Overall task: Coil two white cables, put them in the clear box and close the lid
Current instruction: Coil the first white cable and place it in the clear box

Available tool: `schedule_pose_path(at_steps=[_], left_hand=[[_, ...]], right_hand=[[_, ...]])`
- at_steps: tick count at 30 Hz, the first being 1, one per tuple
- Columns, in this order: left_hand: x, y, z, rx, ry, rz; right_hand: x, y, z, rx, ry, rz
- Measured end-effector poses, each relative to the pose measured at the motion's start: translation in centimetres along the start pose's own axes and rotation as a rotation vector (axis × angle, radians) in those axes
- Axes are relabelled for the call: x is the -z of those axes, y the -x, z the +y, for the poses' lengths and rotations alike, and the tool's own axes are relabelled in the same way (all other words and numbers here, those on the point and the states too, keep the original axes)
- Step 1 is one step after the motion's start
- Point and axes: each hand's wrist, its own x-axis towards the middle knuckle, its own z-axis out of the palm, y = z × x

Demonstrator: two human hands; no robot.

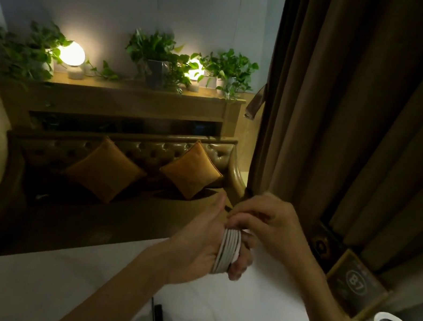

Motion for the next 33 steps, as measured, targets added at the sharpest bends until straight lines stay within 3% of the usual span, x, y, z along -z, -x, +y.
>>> schedule_pose_path(at_steps=[3,5,9,12,17,20,23,27,33], left_hand=[[-0.3,1.1,0.0,-0.021,0.051,-0.228],[-0.6,1.4,-0.2,-0.01,0.075,-0.288],[-0.3,1.3,-0.3,-0.022,0.11,-0.184],[0.4,1.0,-0.2,-0.069,0.044,-0.021],[0.8,0.0,-1.2,-0.073,-0.31,0.243],[0.4,0.4,-1.4,-0.087,-0.482,0.267],[-0.4,0.5,-1.1,-0.112,-0.588,0.312],[-0.6,0.3,-0.3,-0.136,-0.695,0.386],[-0.1,0.9,0.6,-0.174,-0.606,0.346]], right_hand=[[-0.3,0.3,-0.3,-0.273,-0.589,-0.259],[-1.4,1.3,-0.6,-0.438,-0.85,-0.3],[-3.6,3.6,-1.9,-0.752,-1.329,-0.21],[-4.7,4.3,-2.5,-0.826,-1.612,-0.135],[-4.7,4.8,-2.4,-0.876,-1.512,-0.016],[-4.8,5.4,-2.4,-0.857,-1.436,0.006],[-4.9,5.6,-2.8,-0.712,-1.284,0.039],[-4.4,5.3,-3.9,-0.568,-0.974,0.138],[-5.2,4.8,-5.1,-0.56,-0.769,0.291]])
